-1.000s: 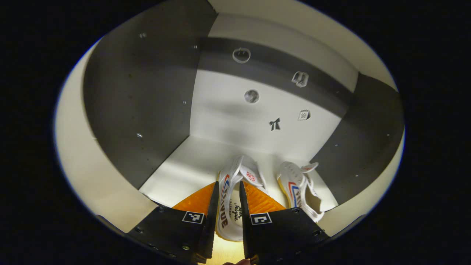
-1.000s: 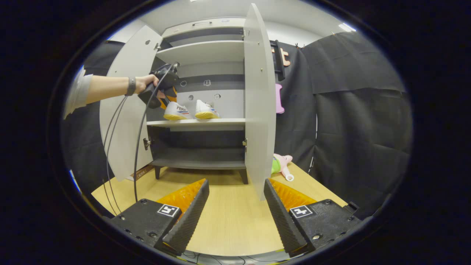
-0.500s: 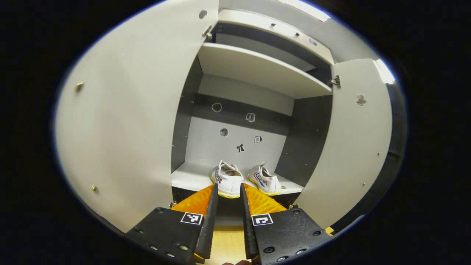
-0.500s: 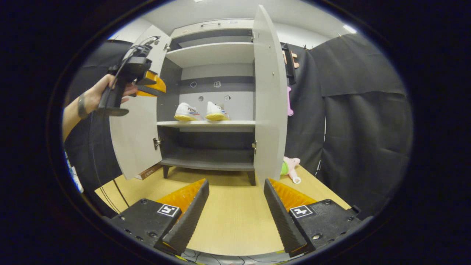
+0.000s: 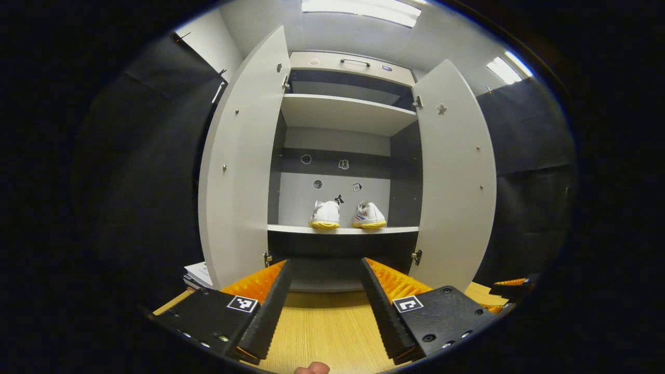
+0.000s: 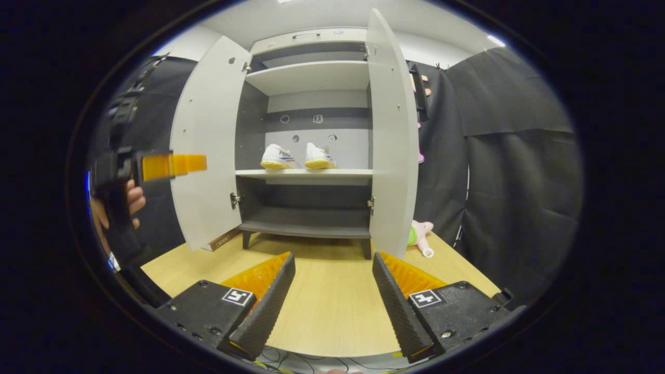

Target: Grab one shoe with the right hand and put it into the shoe cabinet, grab the other shoe with the left hand and put it into the shoe cabinet; then close the right door with the right hand and the left door with the left hand.

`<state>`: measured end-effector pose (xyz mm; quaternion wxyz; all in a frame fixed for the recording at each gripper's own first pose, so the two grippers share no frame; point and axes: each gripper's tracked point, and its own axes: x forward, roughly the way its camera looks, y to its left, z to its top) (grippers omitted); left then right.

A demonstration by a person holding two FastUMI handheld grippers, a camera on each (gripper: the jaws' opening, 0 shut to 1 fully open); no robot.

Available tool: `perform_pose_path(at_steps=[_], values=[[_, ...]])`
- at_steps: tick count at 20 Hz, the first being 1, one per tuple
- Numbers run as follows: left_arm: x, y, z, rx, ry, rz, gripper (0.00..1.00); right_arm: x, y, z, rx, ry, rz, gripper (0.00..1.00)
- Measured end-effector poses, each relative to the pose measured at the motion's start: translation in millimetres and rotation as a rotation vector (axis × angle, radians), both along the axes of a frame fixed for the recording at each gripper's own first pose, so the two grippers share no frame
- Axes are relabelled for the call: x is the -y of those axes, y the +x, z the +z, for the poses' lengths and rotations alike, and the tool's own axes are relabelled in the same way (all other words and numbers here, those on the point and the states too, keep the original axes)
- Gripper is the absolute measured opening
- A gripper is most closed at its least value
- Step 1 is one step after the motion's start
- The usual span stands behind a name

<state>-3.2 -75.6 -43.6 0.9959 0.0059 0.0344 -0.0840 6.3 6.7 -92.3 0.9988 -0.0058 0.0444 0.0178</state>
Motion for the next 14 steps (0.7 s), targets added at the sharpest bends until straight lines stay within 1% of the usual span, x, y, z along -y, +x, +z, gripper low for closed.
perform_pose_path(at_steps=[2, 5, 7, 10, 12, 14], values=[[2.6, -20.3, -16.1, -0.008, 0.001, 0.018, 0.86, -0.2, -4.2, 3.4, 0.008, -0.004, 0.001, 0.95], [14.0, -44.6, -46.8, -0.089, -0.027, 0.009, 0.86, 9.8, -15.1, 25.2, 0.044, -0.004, -0.032, 0.94], [18.3, -54.4, -55.9, -0.104, -0.036, 0.002, 0.86, 24.8, -22.4, 47.3, 0.073, -0.001, -0.057, 0.96], [29.1, -62.3, -56.4, -0.084, -0.012, -0.028, 0.86, 63.0, -30.3, 88.2, 0.134, 0.029, -0.119, 0.96], [33.0, -63.1, -59.0, -0.092, 0.007, -0.038, 0.86, 97.7, -32.7, 114.0, 0.177, 0.034, -0.185, 0.97], [36.1, -63.5, -61.0, -0.1, 0.001, -0.047, 0.86, 132.3, -31.1, 140.1, 0.215, 0.033, -0.256, 0.97]])
